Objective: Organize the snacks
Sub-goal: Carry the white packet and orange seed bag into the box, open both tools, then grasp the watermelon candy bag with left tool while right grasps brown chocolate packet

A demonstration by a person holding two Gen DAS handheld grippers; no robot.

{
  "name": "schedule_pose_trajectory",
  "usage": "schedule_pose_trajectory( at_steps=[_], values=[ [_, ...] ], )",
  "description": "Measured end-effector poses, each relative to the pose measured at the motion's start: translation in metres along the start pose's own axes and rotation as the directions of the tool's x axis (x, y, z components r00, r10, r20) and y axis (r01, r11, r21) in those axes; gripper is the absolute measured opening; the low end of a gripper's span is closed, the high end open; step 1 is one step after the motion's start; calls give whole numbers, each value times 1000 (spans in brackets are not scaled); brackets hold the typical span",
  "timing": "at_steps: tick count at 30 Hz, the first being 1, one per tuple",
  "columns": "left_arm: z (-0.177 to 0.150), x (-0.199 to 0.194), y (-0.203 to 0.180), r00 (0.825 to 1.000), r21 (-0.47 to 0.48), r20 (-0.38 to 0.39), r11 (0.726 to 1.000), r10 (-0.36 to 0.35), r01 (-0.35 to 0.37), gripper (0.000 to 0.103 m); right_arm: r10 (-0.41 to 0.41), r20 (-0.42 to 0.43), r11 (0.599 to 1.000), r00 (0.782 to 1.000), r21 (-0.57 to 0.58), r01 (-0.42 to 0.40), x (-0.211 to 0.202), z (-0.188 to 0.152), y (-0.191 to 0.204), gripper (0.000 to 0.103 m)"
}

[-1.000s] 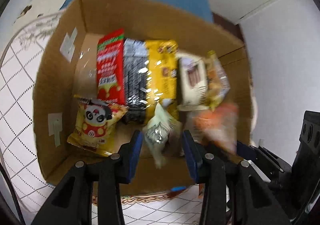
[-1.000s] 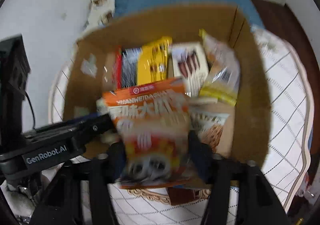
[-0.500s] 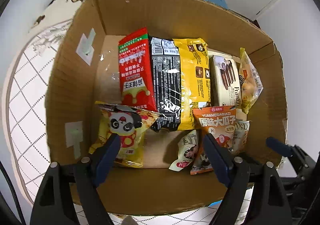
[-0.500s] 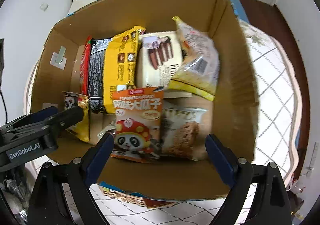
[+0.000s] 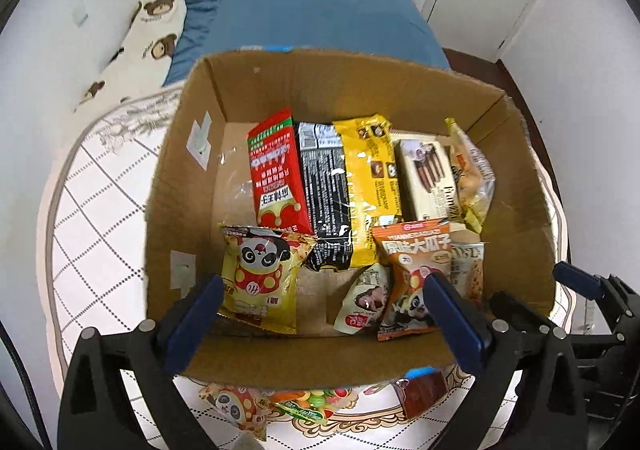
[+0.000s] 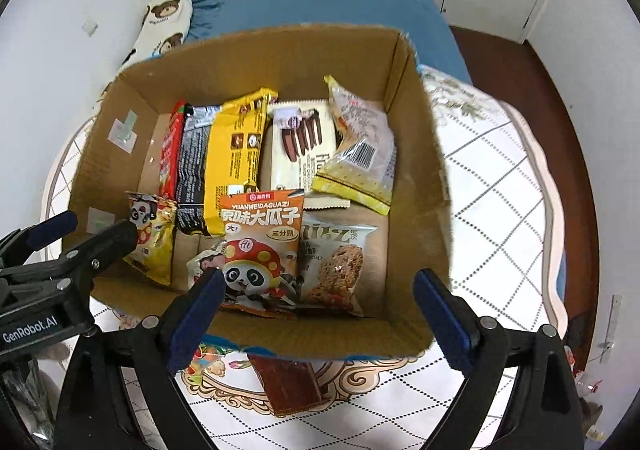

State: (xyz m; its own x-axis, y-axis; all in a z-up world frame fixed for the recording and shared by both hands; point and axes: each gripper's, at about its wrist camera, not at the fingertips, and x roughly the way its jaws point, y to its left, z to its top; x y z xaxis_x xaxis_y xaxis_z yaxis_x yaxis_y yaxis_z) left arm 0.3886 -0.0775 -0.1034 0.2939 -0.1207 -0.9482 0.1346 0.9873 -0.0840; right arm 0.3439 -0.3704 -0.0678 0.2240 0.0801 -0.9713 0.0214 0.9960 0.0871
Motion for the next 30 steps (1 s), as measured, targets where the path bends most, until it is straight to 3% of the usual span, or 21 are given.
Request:
schedule_pose_trajectory(
  at_steps=[9,22,26,30],
  values=[
    [-18,-55,-6,989,7,147,1000,7,-8,102,-7,135,1000,991,17,5,-58,-22,-2,97],
    [-66,-133,-12,946,19,325,999,19,-27,102,-21,314,1000,949,5,21,-139,-67,9,97],
    [-77,-147,-13,936,23,350,999,15,-24,102,-27,348,1000,937,-1,29,-156,-79,12,97],
    [-87,-151,-11,933,20,359,1000,14,-23,102,21,316,999,949,27,-31,-154,-87,5,97]
  ],
)
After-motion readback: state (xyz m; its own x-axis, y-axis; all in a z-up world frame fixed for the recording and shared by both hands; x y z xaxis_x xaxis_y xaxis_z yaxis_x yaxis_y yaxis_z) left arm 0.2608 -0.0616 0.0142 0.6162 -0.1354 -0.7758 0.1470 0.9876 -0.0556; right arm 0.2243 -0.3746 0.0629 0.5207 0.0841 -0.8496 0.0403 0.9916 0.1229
